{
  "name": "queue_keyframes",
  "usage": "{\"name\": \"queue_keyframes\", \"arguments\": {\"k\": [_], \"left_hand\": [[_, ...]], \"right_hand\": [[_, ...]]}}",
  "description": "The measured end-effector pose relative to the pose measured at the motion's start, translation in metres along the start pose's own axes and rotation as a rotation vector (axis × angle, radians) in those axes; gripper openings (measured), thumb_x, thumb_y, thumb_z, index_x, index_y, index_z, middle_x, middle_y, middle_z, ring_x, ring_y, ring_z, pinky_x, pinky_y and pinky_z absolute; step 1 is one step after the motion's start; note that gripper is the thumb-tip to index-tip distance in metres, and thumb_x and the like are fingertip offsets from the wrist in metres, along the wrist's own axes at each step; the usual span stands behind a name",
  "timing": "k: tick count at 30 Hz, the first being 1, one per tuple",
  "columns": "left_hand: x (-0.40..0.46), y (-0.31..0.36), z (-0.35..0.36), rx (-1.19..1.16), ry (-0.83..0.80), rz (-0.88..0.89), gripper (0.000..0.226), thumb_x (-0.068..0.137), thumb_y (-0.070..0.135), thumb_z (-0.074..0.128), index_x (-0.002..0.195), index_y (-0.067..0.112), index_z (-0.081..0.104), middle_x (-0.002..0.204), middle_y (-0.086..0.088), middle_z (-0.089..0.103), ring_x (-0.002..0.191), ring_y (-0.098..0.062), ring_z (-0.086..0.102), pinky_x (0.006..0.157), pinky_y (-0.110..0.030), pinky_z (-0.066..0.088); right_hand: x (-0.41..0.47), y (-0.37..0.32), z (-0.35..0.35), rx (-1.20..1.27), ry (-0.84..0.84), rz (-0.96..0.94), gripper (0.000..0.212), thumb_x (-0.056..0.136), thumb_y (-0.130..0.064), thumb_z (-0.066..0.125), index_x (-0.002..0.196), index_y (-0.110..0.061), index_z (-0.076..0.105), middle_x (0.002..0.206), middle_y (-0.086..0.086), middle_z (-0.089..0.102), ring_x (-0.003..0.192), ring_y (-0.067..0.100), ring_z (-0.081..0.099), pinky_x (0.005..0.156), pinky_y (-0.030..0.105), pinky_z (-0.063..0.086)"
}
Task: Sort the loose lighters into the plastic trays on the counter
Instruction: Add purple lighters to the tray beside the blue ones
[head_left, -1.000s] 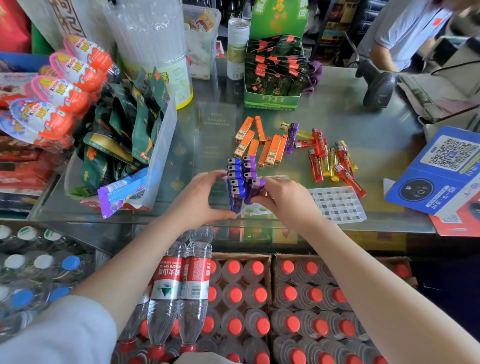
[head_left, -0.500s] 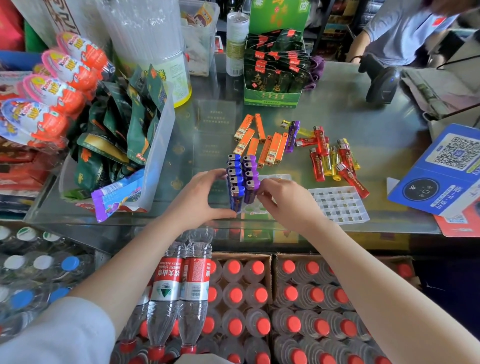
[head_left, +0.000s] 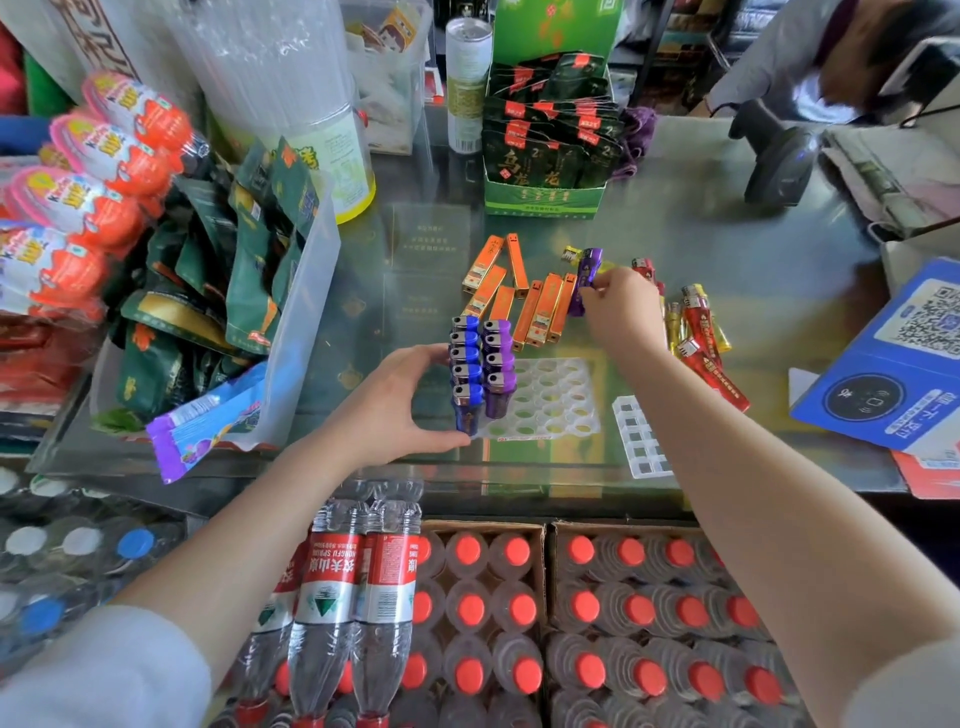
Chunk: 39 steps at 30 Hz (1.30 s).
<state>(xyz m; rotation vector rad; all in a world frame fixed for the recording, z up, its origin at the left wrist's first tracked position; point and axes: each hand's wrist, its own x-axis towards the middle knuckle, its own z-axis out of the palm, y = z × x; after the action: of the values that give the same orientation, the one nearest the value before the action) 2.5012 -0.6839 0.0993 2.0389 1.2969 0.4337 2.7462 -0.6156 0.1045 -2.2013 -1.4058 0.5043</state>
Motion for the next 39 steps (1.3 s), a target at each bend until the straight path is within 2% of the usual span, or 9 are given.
{"name": "queue_keyframes", "arguments": {"k": [5,11,18,22,28,32,34,37,39], "left_hand": [[0.001,-0.001,0.0,0.001,-0.004,-0.009,0.078,0.061,0.036,0.08,0.127,0.03,0.04,0.116,0.021,0.04,0.109,0.006,0.035,0.09,-0.016,0.028],[0.0,-0.001,0.002,-0.006,0.015,-0.008,0.074,0.061,0.038,0.079,0.124,0.03,0.043,0.117,0.019,0.044,0.112,0.002,0.038,0.095,-0.021,0.032],[-0.015,0.001,0.002,-0.002,0.087,-0.001,0.07,0.06,0.036,0.079,0.121,0.03,0.046,0.115,0.02,0.044,0.11,0.0,0.039,0.091,-0.021,0.03],[-0.03,-0.001,0.0,0.029,0.131,-0.01,0.076,0.061,0.033,0.08,0.126,0.021,0.045,0.115,0.015,0.042,0.11,-0.003,0.038,0.091,-0.021,0.028],[-0.042,0.0,0.003,0.022,0.167,-0.049,0.077,0.062,0.033,0.081,0.127,0.018,0.043,0.126,0.0,0.05,0.119,-0.014,0.042,0.094,-0.022,0.028],[-0.047,0.004,0.001,-0.001,0.19,-0.048,0.074,0.062,0.03,0.081,0.126,0.016,0.045,0.127,-0.003,0.051,0.119,-0.017,0.043,0.092,-0.023,0.028],[-0.048,0.004,0.001,-0.002,0.185,-0.05,0.074,0.062,0.031,0.081,0.126,0.017,0.045,0.127,-0.003,0.051,0.119,-0.017,0.043,0.092,-0.024,0.029],[-0.048,0.004,0.0,0.0,0.179,-0.047,0.074,0.063,0.032,0.08,0.126,0.018,0.045,0.128,-0.002,0.051,0.12,-0.017,0.043,0.093,-0.025,0.029],[-0.047,0.004,0.0,0.001,0.177,-0.048,0.075,0.063,0.032,0.08,0.127,0.018,0.044,0.129,-0.001,0.05,0.121,-0.018,0.043,0.093,-0.026,0.029]], "right_hand": [[0.007,-0.004,0.001,0.035,-0.026,0.077,0.016,0.08,-0.015,0.06,0.089,-0.002,0.064,0.059,0.003,0.05,0.048,0.013,0.041,0.041,0.02,0.025],[-0.001,-0.007,-0.008,0.182,-0.107,0.093,0.016,0.08,-0.011,0.061,0.093,-0.005,0.067,0.064,0.001,0.054,0.051,0.009,0.043,0.043,0.021,0.031],[-0.075,-0.002,-0.026,0.439,-0.225,-0.298,0.004,0.083,-0.012,0.063,0.087,-0.014,0.062,0.066,-0.007,0.059,0.051,-0.003,0.05,0.053,0.014,0.043],[-0.122,0.002,-0.02,0.334,-0.416,-0.47,0.01,0.081,-0.011,0.066,0.089,-0.018,0.066,0.071,-0.017,0.059,0.055,-0.006,0.054,0.052,0.009,0.042],[-0.146,-0.006,-0.001,0.156,-0.408,-0.588,0.011,0.082,-0.007,0.065,0.092,-0.002,0.068,0.065,-0.017,0.05,0.061,-0.018,0.051,0.054,0.005,0.038],[-0.148,-0.013,0.003,0.025,-0.365,-0.644,0.017,0.085,-0.014,0.063,0.099,-0.004,0.065,0.084,0.003,0.068,0.062,0.002,0.052,0.054,0.013,0.036],[-0.147,-0.015,0.004,-0.046,-0.359,-0.652,0.018,0.086,-0.016,0.061,0.101,-0.006,0.064,0.092,0.007,0.068,0.07,0.014,0.051,0.059,0.026,0.037],[-0.149,-0.018,0.003,-0.185,-0.329,-0.654,0.021,0.089,-0.023,0.057,0.102,-0.006,0.059,0.085,0.006,0.06,0.07,0.016,0.044,0.055,0.029,0.034],[-0.15,-0.02,0.003,-0.265,-0.31,-0.662,0.025,0.09,-0.028,0.055,0.104,-0.007,0.057,0.089,0.006,0.06,0.074,0.021,0.05,0.056,0.031,0.041]]}}
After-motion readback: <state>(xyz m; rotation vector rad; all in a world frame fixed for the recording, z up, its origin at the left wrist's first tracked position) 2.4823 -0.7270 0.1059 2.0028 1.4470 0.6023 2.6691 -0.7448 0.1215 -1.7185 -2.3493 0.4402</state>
